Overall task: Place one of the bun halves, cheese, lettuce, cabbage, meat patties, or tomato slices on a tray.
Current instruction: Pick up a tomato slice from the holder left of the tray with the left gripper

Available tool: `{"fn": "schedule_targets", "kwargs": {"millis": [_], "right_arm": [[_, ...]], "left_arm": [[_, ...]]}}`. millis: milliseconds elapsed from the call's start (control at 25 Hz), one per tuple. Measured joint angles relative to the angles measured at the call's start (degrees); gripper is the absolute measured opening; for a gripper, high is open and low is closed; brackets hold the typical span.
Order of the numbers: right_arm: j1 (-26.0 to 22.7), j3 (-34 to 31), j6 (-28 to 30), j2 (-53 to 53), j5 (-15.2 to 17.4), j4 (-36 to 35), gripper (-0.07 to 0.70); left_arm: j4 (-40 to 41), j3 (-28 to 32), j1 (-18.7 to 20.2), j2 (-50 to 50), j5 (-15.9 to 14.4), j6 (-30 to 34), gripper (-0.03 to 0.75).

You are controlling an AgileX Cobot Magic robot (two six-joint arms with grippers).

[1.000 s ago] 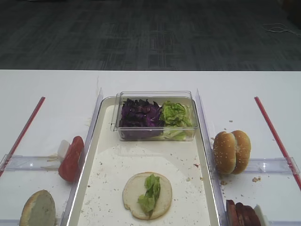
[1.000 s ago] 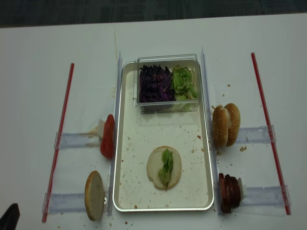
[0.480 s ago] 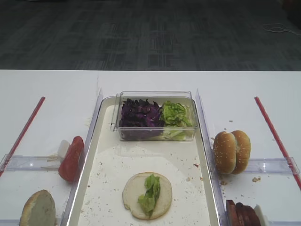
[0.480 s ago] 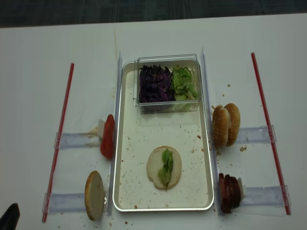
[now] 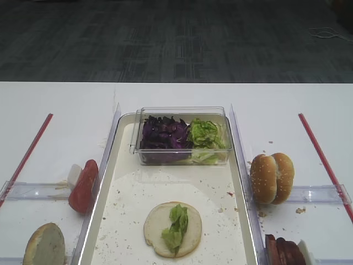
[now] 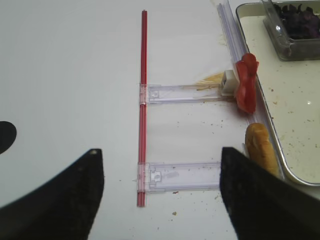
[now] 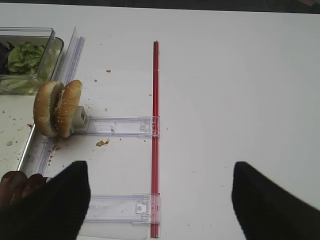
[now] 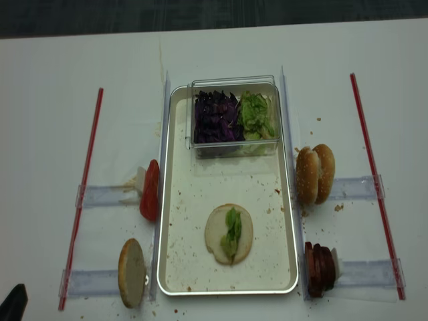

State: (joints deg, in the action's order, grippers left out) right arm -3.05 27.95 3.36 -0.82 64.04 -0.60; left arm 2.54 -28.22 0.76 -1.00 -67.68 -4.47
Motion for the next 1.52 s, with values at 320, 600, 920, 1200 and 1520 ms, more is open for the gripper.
{"fn": "schedule_targets", "kwargs": {"millis": [320,600,920,1200,1520], "right_arm": [[0.0,0.0,0.0,0.0,0.0,0.0,0.610],[0.0,0.0,0.0,0.0,0.0,0.0,0.610],[0.0,0.0,0.0,0.0,0.0,0.0,0.610],[0.0,0.0,0.0,0.0,0.0,0.0,0.610],[0.0,0.0,0.0,0.0,0.0,0.0,0.610]], "left_arm": [[0.2,0.0,0.0,5.2,-0.6,0.0,0.488],[0.7,-0.5,0.0,26.8,-0.8,0.0,0.488],[1.4,-0.5,0.0,48.0,0.6,0.0,0.488],[1.9,-0.5,0.0,54.8,1.2,-0.2,0.488],[3.6,-2.1,-0.3,57.3,5.4,-2.9,0.488]]}}
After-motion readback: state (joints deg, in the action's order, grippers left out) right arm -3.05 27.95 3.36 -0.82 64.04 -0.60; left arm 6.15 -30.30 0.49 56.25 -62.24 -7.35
